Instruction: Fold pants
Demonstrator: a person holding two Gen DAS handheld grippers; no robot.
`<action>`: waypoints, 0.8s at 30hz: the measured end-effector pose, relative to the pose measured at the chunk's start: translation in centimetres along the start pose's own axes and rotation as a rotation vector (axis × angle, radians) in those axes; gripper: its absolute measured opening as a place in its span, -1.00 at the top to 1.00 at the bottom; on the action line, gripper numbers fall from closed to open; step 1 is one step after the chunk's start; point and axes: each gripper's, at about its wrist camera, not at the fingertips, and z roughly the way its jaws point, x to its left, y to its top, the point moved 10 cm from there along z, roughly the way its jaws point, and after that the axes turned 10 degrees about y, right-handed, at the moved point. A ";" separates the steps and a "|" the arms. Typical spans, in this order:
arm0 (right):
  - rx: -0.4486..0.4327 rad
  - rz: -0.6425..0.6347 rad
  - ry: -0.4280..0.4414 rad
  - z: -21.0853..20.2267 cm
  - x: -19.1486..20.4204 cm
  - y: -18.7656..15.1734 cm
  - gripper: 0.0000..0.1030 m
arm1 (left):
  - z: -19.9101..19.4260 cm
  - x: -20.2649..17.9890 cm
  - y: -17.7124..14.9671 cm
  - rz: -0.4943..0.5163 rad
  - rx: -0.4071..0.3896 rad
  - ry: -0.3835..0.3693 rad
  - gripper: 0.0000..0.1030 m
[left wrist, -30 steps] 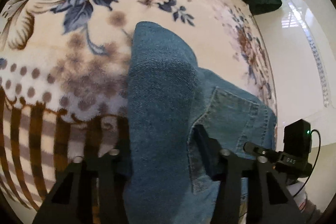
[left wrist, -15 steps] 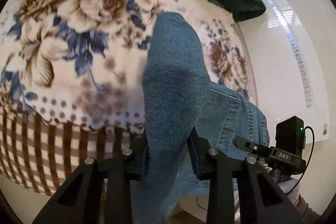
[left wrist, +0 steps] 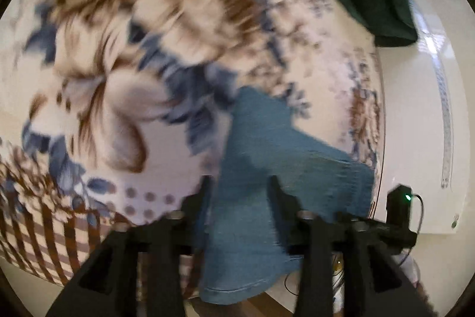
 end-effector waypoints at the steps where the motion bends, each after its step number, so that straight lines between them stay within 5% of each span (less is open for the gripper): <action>1: -0.029 0.005 -0.010 -0.1 -0.1 -0.1 0.26 | 0.8 0.8 -0.1 -0.020 0.022 -0.023 -0.35; 2: -0.046 0.006 -0.022 -0.2 0.2 -0.3 0.49 | 1.1 1.0 -0.4 -0.027 0.035 -0.047 -0.41; 5: -0.069 -0.118 -0.136 -1.2 1.6 -0.9 0.51 | 2.7 1.3 -0.6 -0.009 0.073 -0.089 -0.42; 6: -0.060 -0.137 -0.163 -1.3 1.2 -1.0 0.37 | 2.8 0.8 -0.6 0.009 0.083 -0.104 -0.46; 7: -0.058 -0.113 -0.176 -1.5 -0.1 -1.2 -0.07 | 2.9 0.3 -0.7 0.037 0.093 -0.115 -0.61; 8: -0.067 -0.047 -0.157 -1.9 -1.6 -1.6 -0.27 | 2.7 -0.1 -0.7 0.057 0.092 -0.121 -0.62; 11: -0.137 0.041 0.011 -3.1 -2.4 -2.5 -0.27 | 3.2 -1.5 -1.8 0.102 0.103 -0.148 -0.63; 18: -0.197 0.156 0.082 -5.0 -5.2 -7.4 -0.44 | 5.5 -3.4 -4.4 0.101 0.141 -0.152 -0.63; 24: -0.156 0.189 0.234 1.8 -4.9 -9.2 -0.55 | 6.7 -4.5 -6.0 0.122 0.155 -0.124 -0.63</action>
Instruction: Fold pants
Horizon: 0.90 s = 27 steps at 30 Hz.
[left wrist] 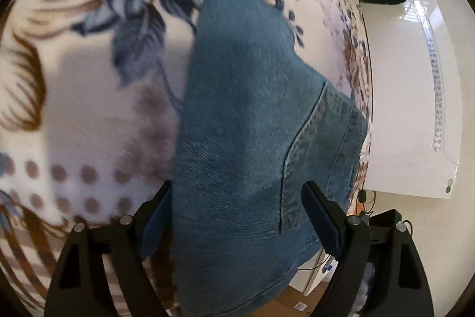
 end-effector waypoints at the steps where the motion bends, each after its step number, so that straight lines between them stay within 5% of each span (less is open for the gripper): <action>1: -0.011 0.014 0.038 1.2 0.1 0.1 -0.55 | 0.3 -0.1 -0.1 -0.001 0.003 0.008 -0.63; 9: -0.146 0.016 0.276 2.8 3.2 1.1 -0.63 | 1.7 -0.5 0.3 0.018 -0.003 0.067 -0.64; 15: -0.134 -0.012 0.308 1.2 4.7 0.1 -0.52 | 2.2 -0.8 0.4 0.004 -0.013 0.069 -0.69; 19: -0.248 -0.012 0.251 -0.9 4.4 1.4 -0.51 | 2.0 -0.5 0.3 -0.004 -0.015 0.069 -0.69; 22: -0.345 0.030 0.145 -2.4 2.3 3.2 0.57 | 1.9 -0.2 0.1 0.005 -0.014 0.077 -0.70; 27: -0.351 0.009 0.073 -3.8 3.9 1.1 0.64 | 1.8 -0.5 0.3 0.006 -0.013 0.079 -0.70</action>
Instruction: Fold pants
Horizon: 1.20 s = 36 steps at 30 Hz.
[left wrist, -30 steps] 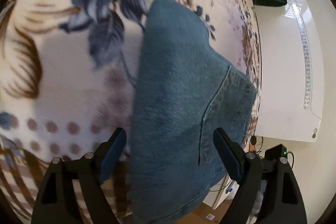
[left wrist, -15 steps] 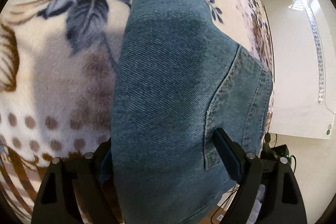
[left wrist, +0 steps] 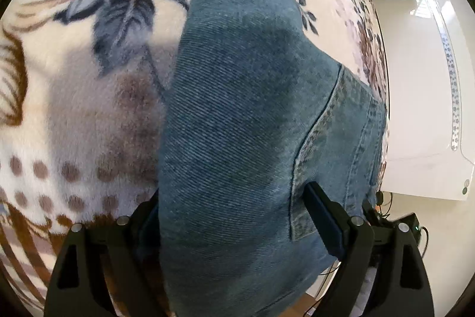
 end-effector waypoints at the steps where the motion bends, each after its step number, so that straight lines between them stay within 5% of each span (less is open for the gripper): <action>1: 0.031 0.003 0.015 -0.2 -0.1 -0.7 0.64 | 0.0 -0.1 0.0 0.001 0.001 -0.002 -0.70; 3: 0.100 0.023 0.010 -0.3 -0.9 -1.1 0.61 | -0.2 0.0 -0.1 0.003 0.005 -0.009 -0.70; 6: 0.144 0.073 0.060 0.9 -2.6 -1.2 0.27 | -0.1 0.2 -0.1 -0.001 0.009 -0.016 -0.70; 8: 0.185 0.072 0.112 2.2 -3.0 -1.2 -0.22 | 0.0 0.3 -0.1 -0.004 0.013 -0.016 -0.70; 13: 0.244 0.022 0.157 5.0 -1.8 -2.4 -0.35 | 0.2 0.1 0.0 0.011 0.015 -0.011 -0.70; 17: 0.185 -0.001 0.249 4.1 1.0 -1.4 -0.23 | 0.4 -0.2 0.1 0.019 0.018 -0.010 -0.70; 21: 0.274 -0.092 0.103 7.0 0.3 -1.8 -0.26 | 0.6 -0.2 0.1 0.025 0.022 -0.016 -0.74; 25: 0.257 -0.042 0.197 9.0 2.4 -1.0 -0.26 | 1.1 -0.4 0.4 0.017 0.020 -0.004 -0.77; 28: 0.245 -0.095 0.193 8.9 4.0 -1.3 0.22 | 1.2 -0.5 0.7 -0.002 0.019 0.003 -0.78; 30: 0.224 -0.092 0.156 8.9 4.2 -1.2 0.27 | 1.1 -0.7 0.8 0.011 0.003 0.001 -0.76; 34: 0.200 -0.126 0.111 8.5 6.9 -1.9 0.35 | -0.5 -1.4 0.8 0.074 -0.083 -0.007 0.15; 36: 0.199 -0.152 0.104 8.0 8.9 -2.2 0.36 | -2.2 -2.0 0.5 0.099 -0.117 -0.028 0.35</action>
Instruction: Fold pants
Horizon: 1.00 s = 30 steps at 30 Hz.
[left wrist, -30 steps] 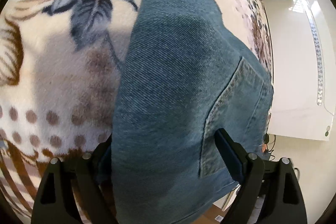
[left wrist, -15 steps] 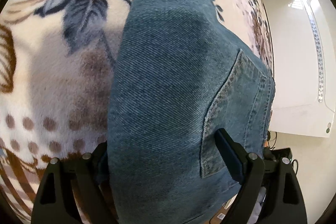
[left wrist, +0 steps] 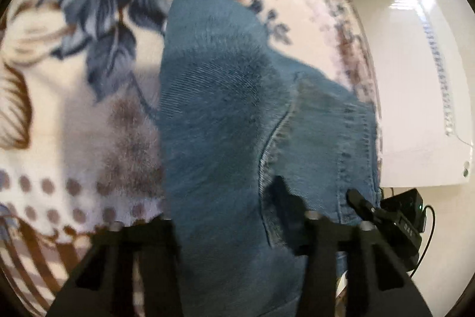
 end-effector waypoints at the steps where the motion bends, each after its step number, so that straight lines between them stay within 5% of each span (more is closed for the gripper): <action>1: 0.002 -0.014 -0.003 -0.1 1.6 0.0 0.37 | -0.6 -0.2 0.0 0.011 -0.008 -0.005 0.42; 10: 0.057 -0.131 0.000 0.8 15.5 0.9 0.39 | -11.5 -1.1 4.0 -0.044 -0.095 -0.100 0.47; 15: 0.085 -0.213 0.060 6.8 26.7 3.1 0.39 | -20.5 0.2 10.9 -0.062 -0.201 -0.123 0.47; 24: 0.111 -0.343 0.224 30.2 46.4 10.4 0.39 | -34.4 10.2 31.6 -0.102 -0.448 -0.083 0.47; 30: 0.128 -0.383 0.211 45.6 50.6 13.5 0.39 | -36.6 20.4 45.8 -0.125 -0.477 -0.016 0.47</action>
